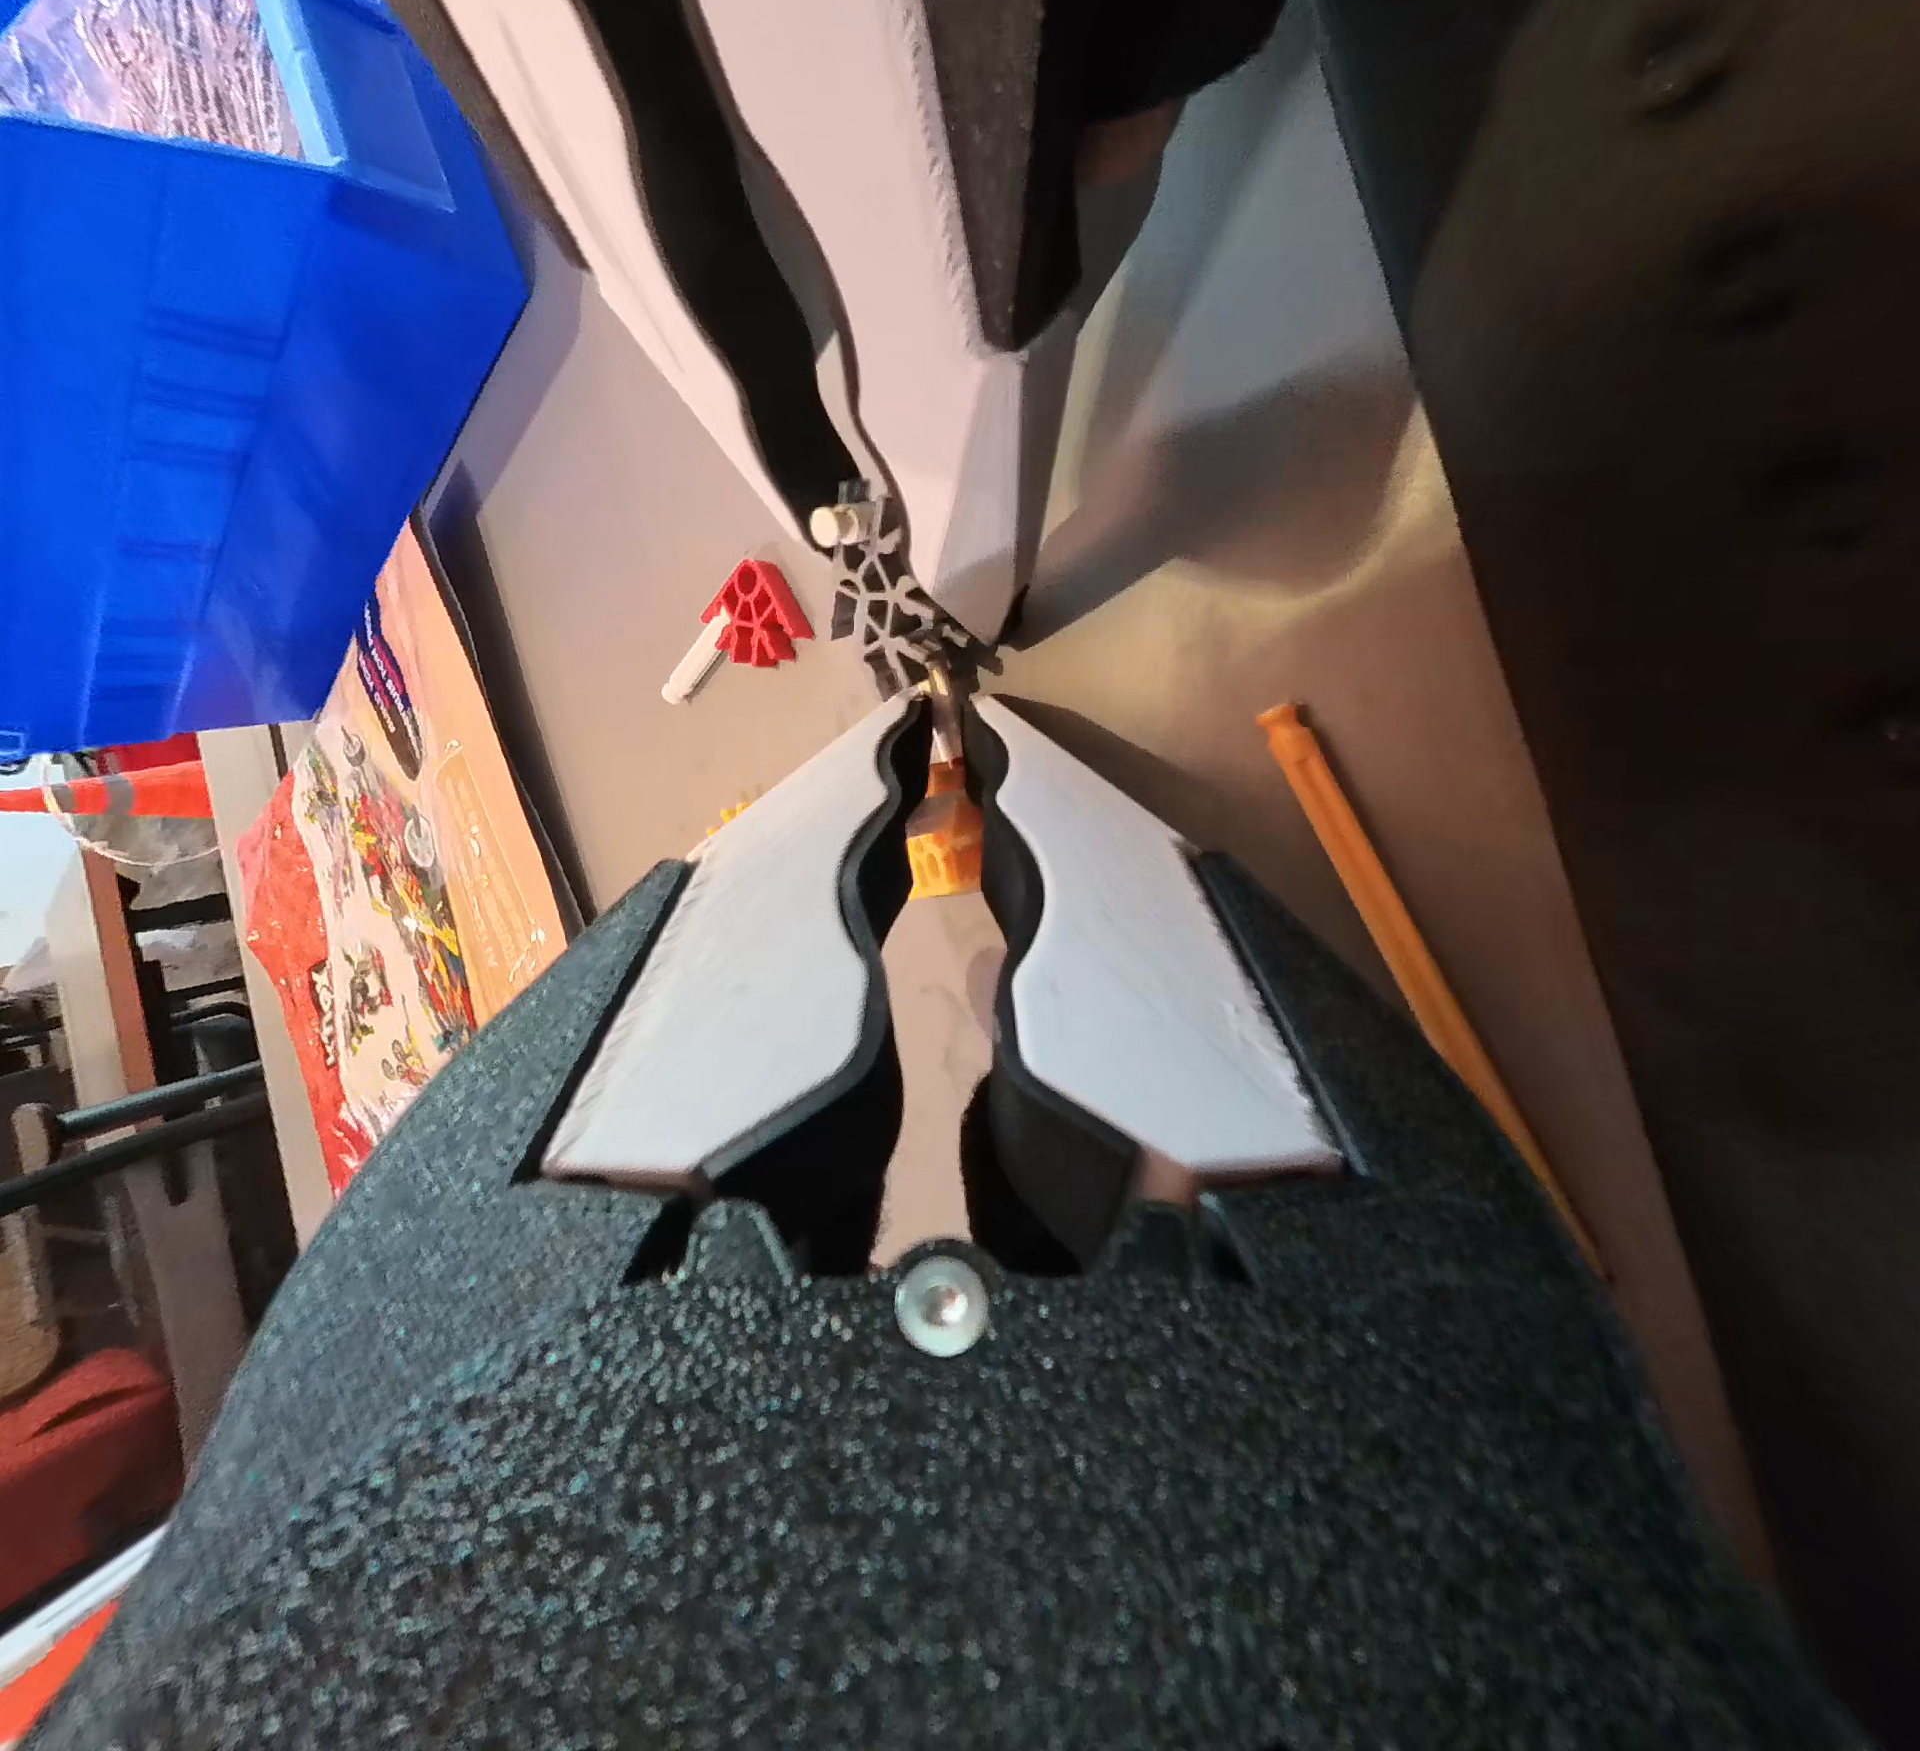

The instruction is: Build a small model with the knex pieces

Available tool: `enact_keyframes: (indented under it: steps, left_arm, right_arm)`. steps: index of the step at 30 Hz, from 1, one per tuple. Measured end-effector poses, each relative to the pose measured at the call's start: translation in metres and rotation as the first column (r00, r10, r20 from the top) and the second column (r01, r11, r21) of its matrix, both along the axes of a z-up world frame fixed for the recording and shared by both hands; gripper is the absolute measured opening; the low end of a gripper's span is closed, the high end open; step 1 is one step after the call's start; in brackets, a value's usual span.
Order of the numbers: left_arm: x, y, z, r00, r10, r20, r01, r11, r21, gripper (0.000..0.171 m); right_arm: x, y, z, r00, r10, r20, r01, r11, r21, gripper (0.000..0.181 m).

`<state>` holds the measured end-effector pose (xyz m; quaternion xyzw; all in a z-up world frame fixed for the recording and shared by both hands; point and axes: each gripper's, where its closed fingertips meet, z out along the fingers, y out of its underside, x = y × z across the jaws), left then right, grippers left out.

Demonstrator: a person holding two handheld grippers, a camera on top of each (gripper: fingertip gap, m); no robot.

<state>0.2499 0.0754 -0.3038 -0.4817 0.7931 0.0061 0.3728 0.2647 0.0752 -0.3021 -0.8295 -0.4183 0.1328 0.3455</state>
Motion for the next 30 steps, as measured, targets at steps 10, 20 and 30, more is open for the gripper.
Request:
enact_keyframes:
  steps: [10,20,30]
  left_arm:
    - [0.0015,-0.001,-0.0006,0.994,-0.035,-0.099,0.05,0.988,0.147,0.004]
    - [0.003,-0.002,-0.0016,0.969,-0.104,-0.226,0.151,0.967,0.204,0.002]
    - [0.0026,0.0012,0.002,0.969,-0.093,-0.231,0.138,0.973,0.186,0.008]
  right_arm:
    - [0.0012,-0.0017,-0.0018,1.0,0.01,-0.01,-0.01,1.0,0.008,0.023]
    - [0.0009,-0.0019,-0.003,0.999,0.006,-0.051,-0.008,0.999,-0.049,0.023]
    - [0.0023,0.0011,0.0002,0.999,-0.006,-0.047,0.005,1.0,-0.011,0.023]
